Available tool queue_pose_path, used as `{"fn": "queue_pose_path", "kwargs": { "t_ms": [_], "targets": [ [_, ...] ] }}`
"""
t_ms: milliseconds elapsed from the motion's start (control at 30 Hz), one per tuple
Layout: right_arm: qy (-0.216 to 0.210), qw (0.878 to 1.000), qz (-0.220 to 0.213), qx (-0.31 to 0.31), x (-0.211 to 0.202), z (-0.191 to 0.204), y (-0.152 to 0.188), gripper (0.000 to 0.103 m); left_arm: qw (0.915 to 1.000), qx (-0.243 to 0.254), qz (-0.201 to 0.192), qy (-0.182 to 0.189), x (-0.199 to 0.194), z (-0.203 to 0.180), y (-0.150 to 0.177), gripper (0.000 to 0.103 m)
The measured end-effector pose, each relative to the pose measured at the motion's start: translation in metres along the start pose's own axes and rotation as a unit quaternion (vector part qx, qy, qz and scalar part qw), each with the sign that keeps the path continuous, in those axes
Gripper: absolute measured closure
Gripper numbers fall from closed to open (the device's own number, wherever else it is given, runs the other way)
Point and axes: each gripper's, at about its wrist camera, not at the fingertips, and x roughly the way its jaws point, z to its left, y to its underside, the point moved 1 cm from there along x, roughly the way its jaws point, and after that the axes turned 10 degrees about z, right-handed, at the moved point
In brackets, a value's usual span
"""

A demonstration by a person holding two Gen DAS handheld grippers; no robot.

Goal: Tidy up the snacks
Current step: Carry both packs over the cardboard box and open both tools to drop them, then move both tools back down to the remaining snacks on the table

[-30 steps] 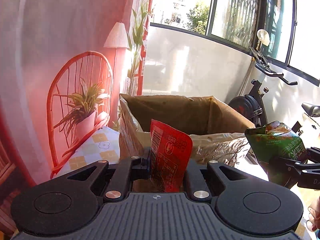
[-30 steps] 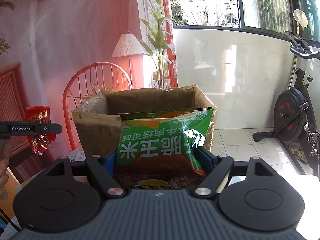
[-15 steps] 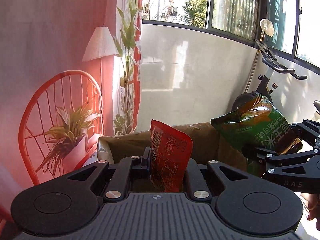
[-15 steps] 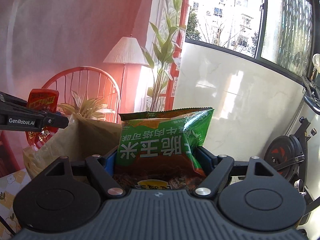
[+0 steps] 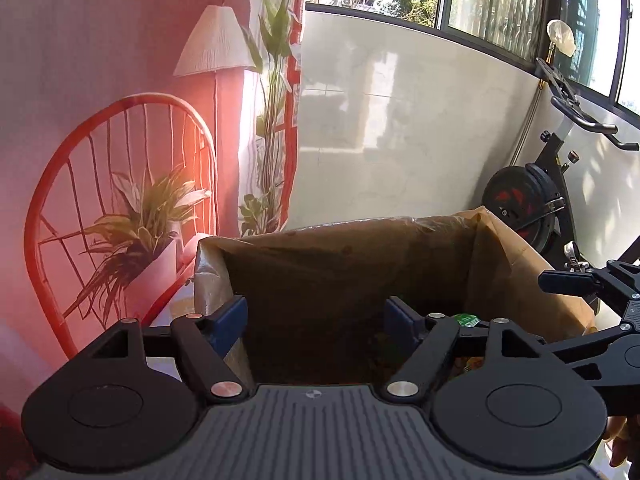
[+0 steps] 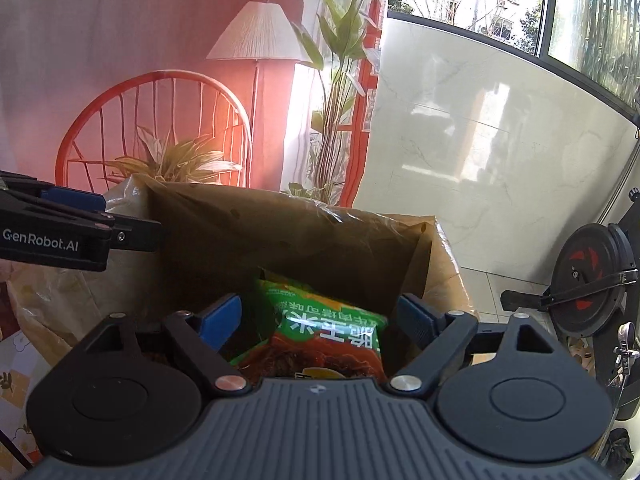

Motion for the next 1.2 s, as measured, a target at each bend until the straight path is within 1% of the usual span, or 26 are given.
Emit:
{"fn": "queue_pose_path", "kwargs": {
  "t_ms": [133,300,467,600,733,867,1000,1067,1200],
  "targets": [
    [-0.013,1.0,-0.012,0.008,-0.023,0.0,0.009,0.013,1.0,-0.001,-0.008,-0.005,-0.021,0.007,0.01,0.025],
    [-0.038,0.998,-0.04,0.008,-0.062,0.002,0.034,0.013,0.9997,-0.002,-0.023,-0.004,-0.06,0.018,0.032,0.024],
    [-0.068,0.996,-0.06,0.016,-0.096,-0.001,0.072,0.013,0.9989,-0.031,-0.03,-0.019,-0.094,0.035,0.073,0.024],
    [-0.08,0.995,-0.064,0.01,-0.11,-0.004,0.107,0.013,0.9974,-0.061,-0.029,-0.023,-0.108,0.044,0.116,0.024],
    [-0.084,0.995,-0.045,0.001,-0.111,-0.009,0.148,0.014,0.9959,-0.084,-0.023,-0.024,-0.105,0.044,0.155,0.024],
    [-0.077,0.997,-0.018,-0.016,-0.103,-0.017,0.19,0.014,0.9937,-0.11,-0.006,-0.023,-0.089,0.043,0.187,0.025],
    [-0.071,0.997,0.023,-0.037,-0.089,-0.018,0.234,0.015,0.9945,-0.101,0.012,-0.028,-0.073,0.033,0.21,0.025],
    [-0.073,0.995,0.044,-0.043,-0.083,-0.017,0.254,0.018,0.9942,-0.102,0.02,-0.027,-0.068,0.03,0.219,0.025],
    [-0.076,0.992,0.082,-0.065,-0.072,-0.012,0.292,0.018,0.9955,-0.086,0.03,-0.025,-0.057,0.021,0.237,0.025]
  ]
}}
